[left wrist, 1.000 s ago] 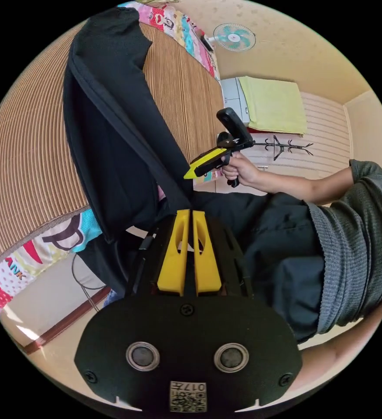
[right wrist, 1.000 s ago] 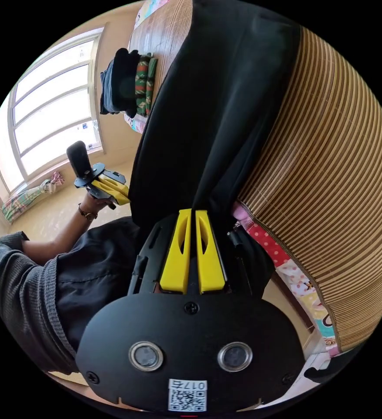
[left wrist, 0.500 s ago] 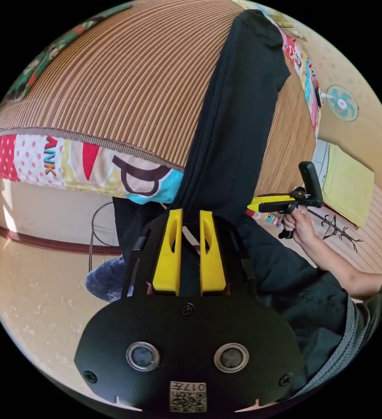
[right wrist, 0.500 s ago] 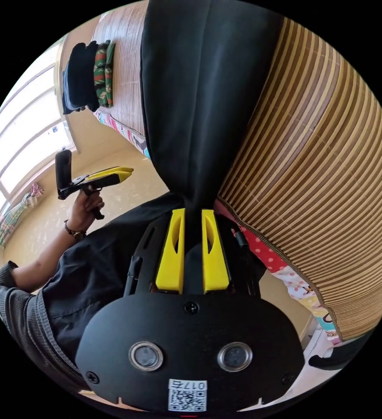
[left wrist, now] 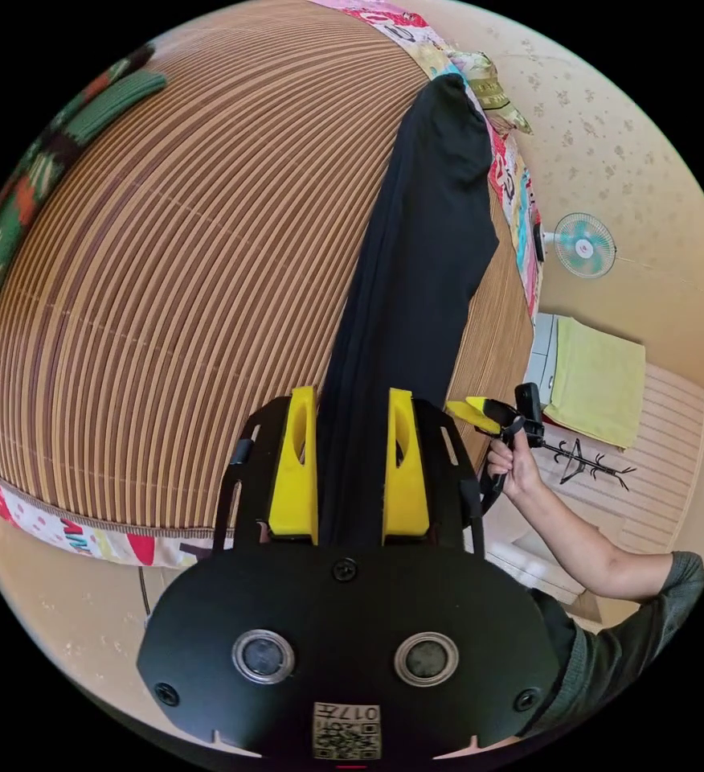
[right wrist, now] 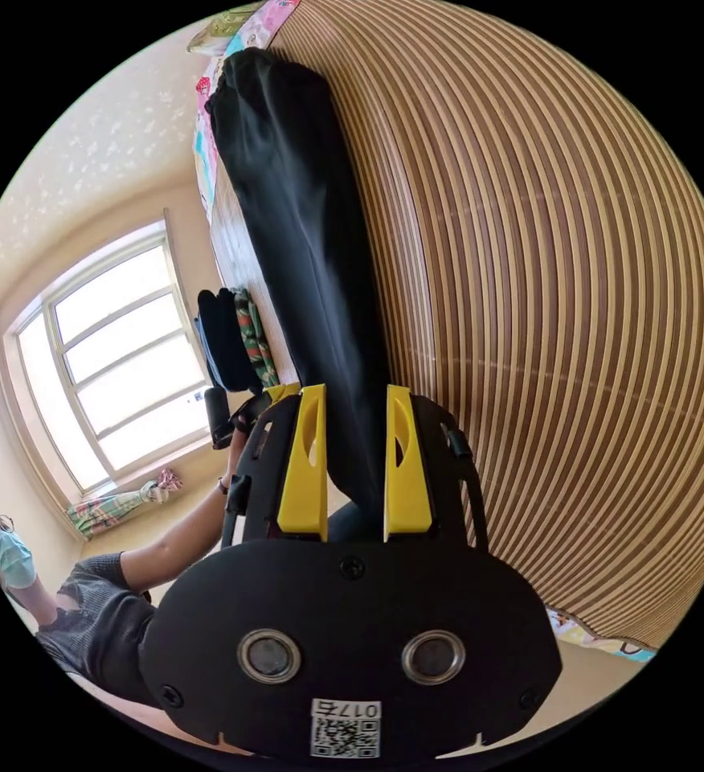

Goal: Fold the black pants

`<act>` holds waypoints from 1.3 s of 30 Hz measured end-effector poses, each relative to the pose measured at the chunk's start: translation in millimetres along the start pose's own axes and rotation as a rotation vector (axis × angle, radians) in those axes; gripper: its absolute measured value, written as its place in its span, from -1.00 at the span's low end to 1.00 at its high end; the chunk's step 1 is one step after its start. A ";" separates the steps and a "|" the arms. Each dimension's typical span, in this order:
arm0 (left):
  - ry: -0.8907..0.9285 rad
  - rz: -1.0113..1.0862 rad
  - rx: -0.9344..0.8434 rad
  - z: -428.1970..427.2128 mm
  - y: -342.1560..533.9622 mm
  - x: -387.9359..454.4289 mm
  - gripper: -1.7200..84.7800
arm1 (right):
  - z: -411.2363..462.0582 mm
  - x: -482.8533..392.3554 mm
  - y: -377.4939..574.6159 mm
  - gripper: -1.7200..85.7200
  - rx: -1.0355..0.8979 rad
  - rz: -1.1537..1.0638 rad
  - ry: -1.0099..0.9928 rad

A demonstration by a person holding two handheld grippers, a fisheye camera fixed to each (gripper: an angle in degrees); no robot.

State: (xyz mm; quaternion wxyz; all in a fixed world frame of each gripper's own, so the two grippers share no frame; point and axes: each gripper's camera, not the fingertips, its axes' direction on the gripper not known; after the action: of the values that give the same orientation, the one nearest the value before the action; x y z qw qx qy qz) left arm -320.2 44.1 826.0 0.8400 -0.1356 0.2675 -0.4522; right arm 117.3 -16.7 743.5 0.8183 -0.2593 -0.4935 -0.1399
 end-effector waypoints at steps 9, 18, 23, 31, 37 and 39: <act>-0.006 0.049 -0.029 21.2 -45.6 22.7 -0.68 | 10.2 -2.0 -39.2 -0.66 0.058 0.021 0.043; -0.091 0.181 -0.186 49.1 -32.8 41.3 -0.83 | 18.2 22.7 -48.0 -0.77 -0.059 -0.002 -0.058; 0.248 0.200 -0.242 32.4 -11.6 27.7 -0.86 | -0.1 25.4 -30.4 -0.87 -0.092 -0.129 -0.268; 0.488 0.452 -0.216 -45.5 92.6 58.1 -0.87 | -58.9 -5.7 47.4 -0.93 -0.162 -0.395 -0.489; 0.368 0.654 -0.284 -81.7 172.7 103.0 -0.87 | -86.7 -55.8 115.6 -0.94 -0.265 -0.558 -0.377; 0.316 0.695 -0.317 -86.5 190.0 114.0 -0.87 | -92.6 -68.7 134.3 -0.95 -0.292 -0.585 -0.329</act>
State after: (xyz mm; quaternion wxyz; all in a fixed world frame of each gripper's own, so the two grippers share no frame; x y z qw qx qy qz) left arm -188.0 55.7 628.6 0.8601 -0.0937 0.4892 -0.1102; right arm 217.9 40.3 609.6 0.6077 -0.2403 -0.6468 -0.3932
